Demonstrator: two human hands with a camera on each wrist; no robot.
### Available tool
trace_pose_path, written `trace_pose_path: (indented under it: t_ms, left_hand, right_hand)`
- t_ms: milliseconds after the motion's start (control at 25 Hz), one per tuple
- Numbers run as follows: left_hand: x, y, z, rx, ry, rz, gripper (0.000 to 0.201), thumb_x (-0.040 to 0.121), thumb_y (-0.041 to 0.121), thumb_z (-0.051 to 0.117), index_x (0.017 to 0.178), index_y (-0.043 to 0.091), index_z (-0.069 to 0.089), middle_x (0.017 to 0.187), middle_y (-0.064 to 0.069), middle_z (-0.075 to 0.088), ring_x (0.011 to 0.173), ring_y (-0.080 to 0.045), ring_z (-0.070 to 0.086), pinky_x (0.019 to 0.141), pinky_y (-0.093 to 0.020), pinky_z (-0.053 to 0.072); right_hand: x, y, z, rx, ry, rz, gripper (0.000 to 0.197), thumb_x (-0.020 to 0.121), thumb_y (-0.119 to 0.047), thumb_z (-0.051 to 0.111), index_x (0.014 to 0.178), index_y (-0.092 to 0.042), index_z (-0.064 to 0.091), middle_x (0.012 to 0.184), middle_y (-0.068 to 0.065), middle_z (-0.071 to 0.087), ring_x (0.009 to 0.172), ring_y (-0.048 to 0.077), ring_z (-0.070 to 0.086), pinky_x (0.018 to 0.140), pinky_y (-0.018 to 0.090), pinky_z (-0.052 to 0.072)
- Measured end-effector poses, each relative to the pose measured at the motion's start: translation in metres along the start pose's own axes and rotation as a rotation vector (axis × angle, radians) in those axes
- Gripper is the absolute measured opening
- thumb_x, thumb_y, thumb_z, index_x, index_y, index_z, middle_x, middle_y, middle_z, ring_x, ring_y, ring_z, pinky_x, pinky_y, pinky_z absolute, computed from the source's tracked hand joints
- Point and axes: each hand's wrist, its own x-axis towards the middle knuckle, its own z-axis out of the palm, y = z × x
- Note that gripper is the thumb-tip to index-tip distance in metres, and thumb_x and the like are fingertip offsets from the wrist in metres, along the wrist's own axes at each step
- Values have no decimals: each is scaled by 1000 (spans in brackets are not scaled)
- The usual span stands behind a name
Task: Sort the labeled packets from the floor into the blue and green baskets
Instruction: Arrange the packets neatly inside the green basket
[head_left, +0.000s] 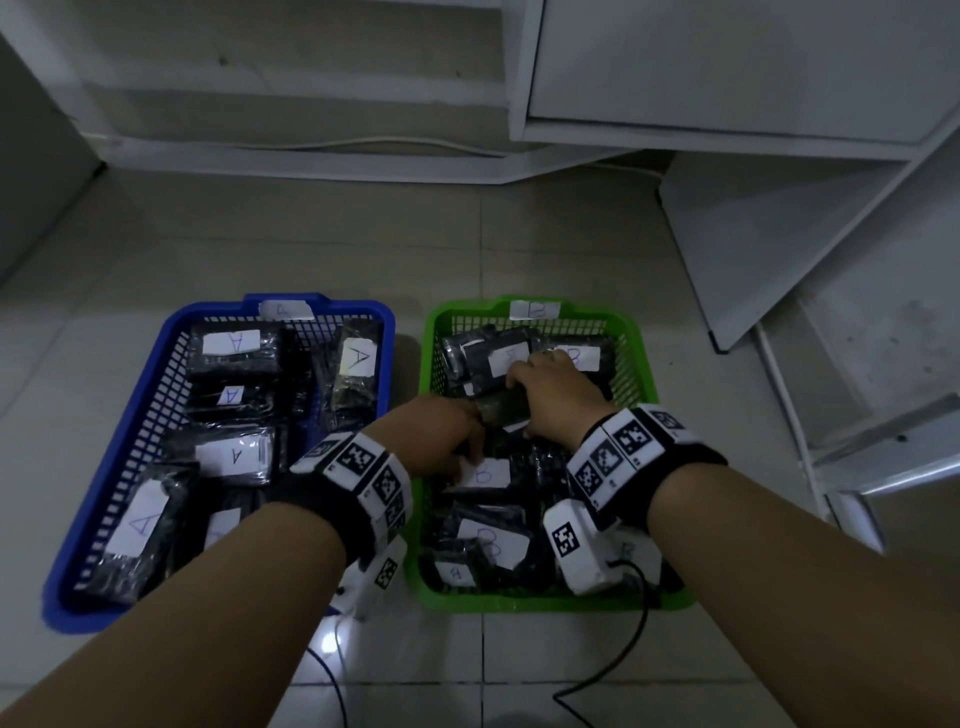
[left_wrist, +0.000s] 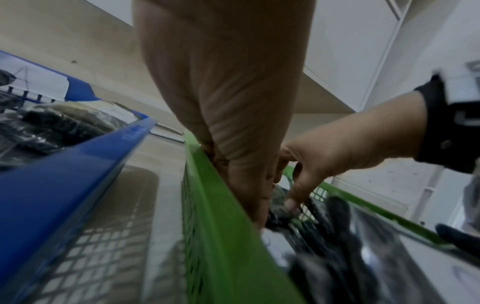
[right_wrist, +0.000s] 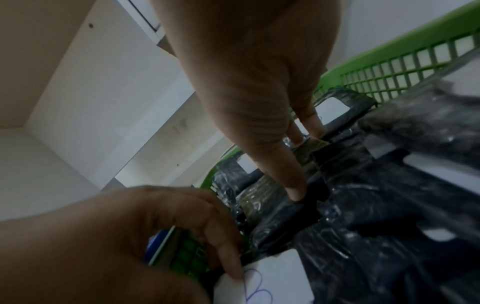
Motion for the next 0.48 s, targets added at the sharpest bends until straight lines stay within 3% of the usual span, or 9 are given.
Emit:
trace_pose_path:
  t_ms: [80,200,360,480]
  left_hand:
    - [2,-2,-4,-49,144,-101,24,84,24,64,107,23,64,119,2,54,104,-21,57,88,-31,44]
    - [10,-8,-9,-178,405,-236,34,85,24,63,117,18,53,123,-5,44,105,-27,54,88,-42,48]
    - [30,-5,-29,-334,355,-324,54,88,19,61,137,10,40,133,-13,42,113,-31,52,90,-37,44]
    - [44,0,-36,-356,324,-363,43,87,14,61,130,9,52,125,-15,58,113,-29,55,88,-31,44]
  right_hand:
    - [1,2,-1,17,51,-22,35,77,-5,65,104,-17,47,107,8,49,113,29,39,75,37,41]
    - [4,12,-6,88,3,-41,34,77,-4,66,101,-16,46,95,5,46,97,24,43,67,32,37]
    - [9,25,-10,216,82,-38,42,73,-8,73,104,-19,47,101,8,55,94,26,52,70,34,44]
    - [13,30,-14,283,188,-9,49,72,-8,74,109,-21,46,102,6,56,94,23,52,74,33,46]
